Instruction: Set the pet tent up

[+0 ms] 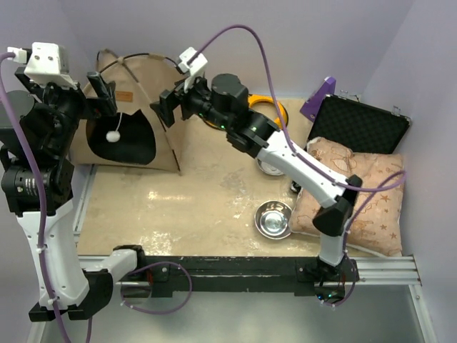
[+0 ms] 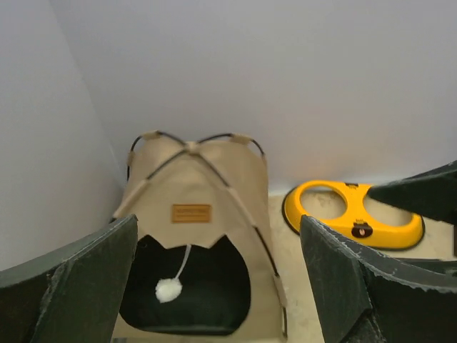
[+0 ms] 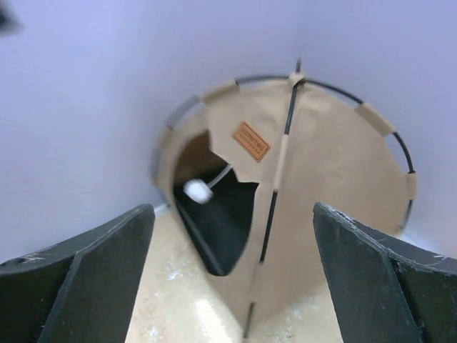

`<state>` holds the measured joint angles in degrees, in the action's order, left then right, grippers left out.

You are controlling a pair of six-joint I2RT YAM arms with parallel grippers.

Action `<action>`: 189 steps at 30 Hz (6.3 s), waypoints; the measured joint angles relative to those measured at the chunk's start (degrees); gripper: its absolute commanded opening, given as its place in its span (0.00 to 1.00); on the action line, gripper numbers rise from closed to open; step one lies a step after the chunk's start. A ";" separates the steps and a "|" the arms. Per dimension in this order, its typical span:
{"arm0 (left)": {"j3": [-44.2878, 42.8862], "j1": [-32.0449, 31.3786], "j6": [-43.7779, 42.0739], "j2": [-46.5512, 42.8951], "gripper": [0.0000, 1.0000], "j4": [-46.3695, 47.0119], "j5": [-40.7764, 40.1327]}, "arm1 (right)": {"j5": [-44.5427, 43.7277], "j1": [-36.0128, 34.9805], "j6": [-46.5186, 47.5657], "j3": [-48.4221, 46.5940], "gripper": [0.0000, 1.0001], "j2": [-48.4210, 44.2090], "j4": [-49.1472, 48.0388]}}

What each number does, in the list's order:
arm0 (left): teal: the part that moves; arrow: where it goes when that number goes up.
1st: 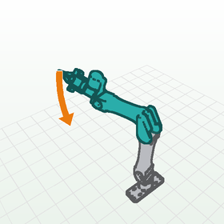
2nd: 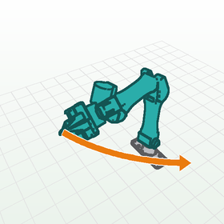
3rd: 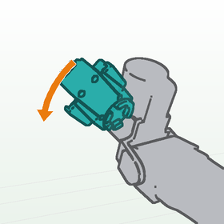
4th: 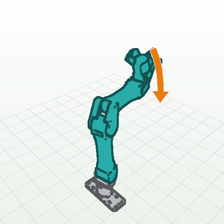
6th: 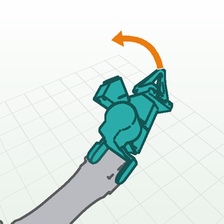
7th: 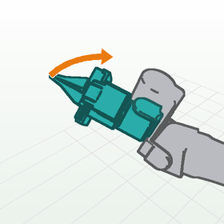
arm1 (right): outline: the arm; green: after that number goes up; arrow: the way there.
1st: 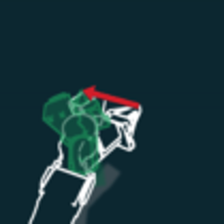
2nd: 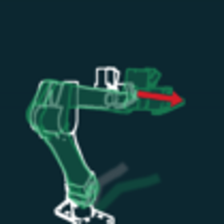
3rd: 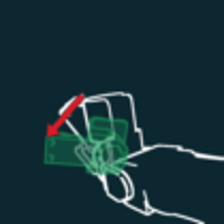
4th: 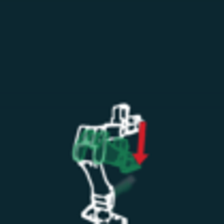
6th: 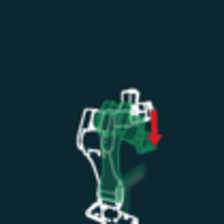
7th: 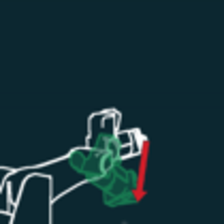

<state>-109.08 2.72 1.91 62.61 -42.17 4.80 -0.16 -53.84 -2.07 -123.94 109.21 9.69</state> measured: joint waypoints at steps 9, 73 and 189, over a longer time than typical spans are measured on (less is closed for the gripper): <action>0.72 0.00 -1.22 3.13 1.00 -8.79 10.86 | 8.59 1.86 5.60 19.43 0.99 -12.39 -4.59; 33.92 3.19 -9.46 -1.70 1.00 -6.34 26.40 | -12.48 49.94 29.16 78.40 0.44 -40.28 19.85; 72.08 -23.47 44.72 -4.39 0.00 48.41 26.95 | 46.56 36.46 29.38 32.74 0.00 -7.34 46.51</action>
<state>-36.99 -20.75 46.63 58.22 6.24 31.75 46.39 -17.39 27.31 -91.20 101.86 56.21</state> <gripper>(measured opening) 0.028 0.028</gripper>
